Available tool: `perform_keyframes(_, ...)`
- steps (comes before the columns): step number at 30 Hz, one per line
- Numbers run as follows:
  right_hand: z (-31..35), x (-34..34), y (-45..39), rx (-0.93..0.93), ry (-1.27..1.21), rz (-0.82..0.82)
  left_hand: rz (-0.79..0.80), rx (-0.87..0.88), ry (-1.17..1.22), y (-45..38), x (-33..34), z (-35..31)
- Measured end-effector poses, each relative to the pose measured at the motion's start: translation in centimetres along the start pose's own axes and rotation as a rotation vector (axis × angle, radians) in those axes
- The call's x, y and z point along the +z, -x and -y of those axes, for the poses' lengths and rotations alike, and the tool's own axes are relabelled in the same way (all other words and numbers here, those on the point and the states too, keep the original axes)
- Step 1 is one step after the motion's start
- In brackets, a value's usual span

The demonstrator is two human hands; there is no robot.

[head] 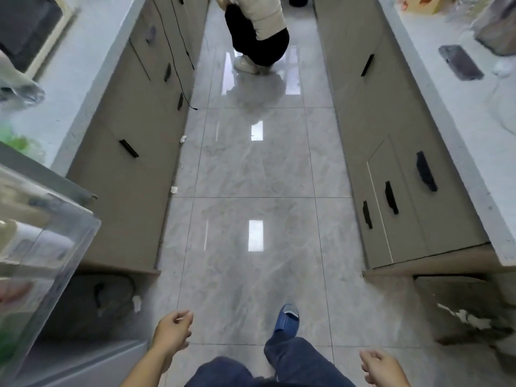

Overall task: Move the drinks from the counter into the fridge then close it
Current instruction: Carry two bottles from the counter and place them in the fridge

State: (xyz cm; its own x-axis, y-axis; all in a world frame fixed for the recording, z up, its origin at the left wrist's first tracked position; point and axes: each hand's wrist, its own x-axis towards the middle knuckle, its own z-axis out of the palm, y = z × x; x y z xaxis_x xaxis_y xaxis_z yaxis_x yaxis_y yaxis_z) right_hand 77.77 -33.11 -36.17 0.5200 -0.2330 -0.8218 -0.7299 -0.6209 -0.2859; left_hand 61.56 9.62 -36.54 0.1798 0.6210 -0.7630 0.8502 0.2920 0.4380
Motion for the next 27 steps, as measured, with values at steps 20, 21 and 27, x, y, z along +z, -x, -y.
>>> perform_keyframes(20,49.4,10.4,-7.8,-0.49,0.376,0.357,-0.25,-0.3,0.449,-9.2,0.6,-14.2)
perform_keyframes(21,51.1,11.2,-7.8,-0.498,0.398,0.358,-0.248,-0.307,0.48,-9.8,0.1,-15.5)
perform_keyframes(27,60.3,15.3,-9.2,-0.551,0.559,0.361,-0.307,-0.341,0.691,-12.0,-3.4,-23.0)
